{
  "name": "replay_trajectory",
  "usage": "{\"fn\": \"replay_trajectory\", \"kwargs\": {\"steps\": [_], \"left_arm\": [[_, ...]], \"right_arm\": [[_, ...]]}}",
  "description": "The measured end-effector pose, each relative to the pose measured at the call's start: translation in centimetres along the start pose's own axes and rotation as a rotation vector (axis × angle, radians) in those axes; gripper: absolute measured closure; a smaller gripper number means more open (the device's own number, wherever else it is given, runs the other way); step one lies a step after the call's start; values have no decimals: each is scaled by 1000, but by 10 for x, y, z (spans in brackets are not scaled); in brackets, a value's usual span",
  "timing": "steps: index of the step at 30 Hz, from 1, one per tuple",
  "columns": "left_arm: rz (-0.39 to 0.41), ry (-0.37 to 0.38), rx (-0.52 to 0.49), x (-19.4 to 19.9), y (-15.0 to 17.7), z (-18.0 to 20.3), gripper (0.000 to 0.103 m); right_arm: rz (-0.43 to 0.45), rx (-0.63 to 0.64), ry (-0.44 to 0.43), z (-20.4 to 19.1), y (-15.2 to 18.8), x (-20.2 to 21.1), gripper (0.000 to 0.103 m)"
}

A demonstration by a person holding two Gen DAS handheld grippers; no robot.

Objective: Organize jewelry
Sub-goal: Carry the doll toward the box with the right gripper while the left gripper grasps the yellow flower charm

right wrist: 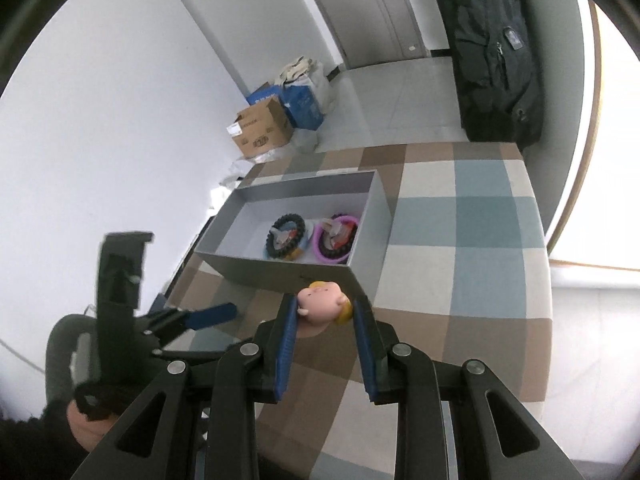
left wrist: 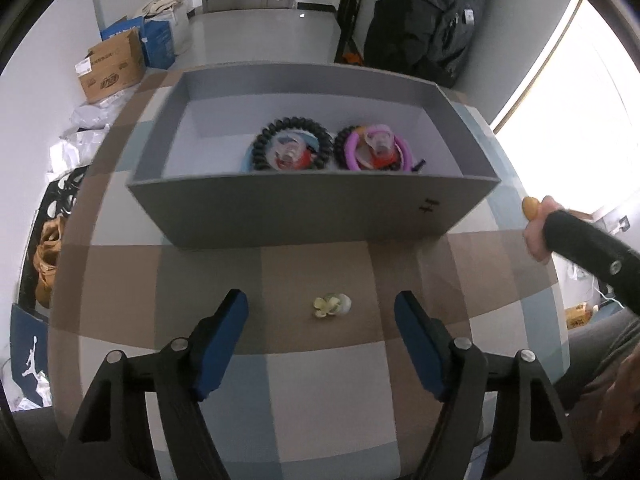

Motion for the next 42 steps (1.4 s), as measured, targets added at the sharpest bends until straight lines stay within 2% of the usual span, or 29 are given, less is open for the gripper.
{"fn": "replay_trajectory", "kwargs": {"steps": [5, 9, 11, 13, 21, 25, 35, 42], "left_arm": [[7, -24, -27, 0, 0, 5, 45], [25, -67, -58, -1, -1, 6, 61], [27, -69, -67, -1, -1, 7, 71], [24, -57, -63, 1, 0, 6, 89], [18, -38, -65, 0, -1, 11, 91], [26, -4, -43, 4, -5, 10, 91], [69, 144, 36, 23, -17, 11, 91], [120, 289, 114, 42, -35, 8, 91]], "right_arm": [[10, -8, -3, 4, -2, 4, 76], [21, -23, -6, 8, -3, 8, 76], [29, -28, -7, 9, -4, 10, 76], [30, -32, -9, 10, -4, 11, 76], [32, -27, -6, 9, -4, 12, 76], [32, -31, -9, 8, -5, 11, 76], [43, -47, -18, 5, -14, 7, 76], [57, -45, -46, -6, -25, 4, 76]]}}
Point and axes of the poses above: each gripper's, at about its wrist camera, not at the fingertips, and x roughly against the way its jaws point, z to its right, y to its underside, the point moved 8 cm from there along -x, roughly the way its jaws point, and after that the axes turned 2 degrees about -z, right-handed, at the moved point
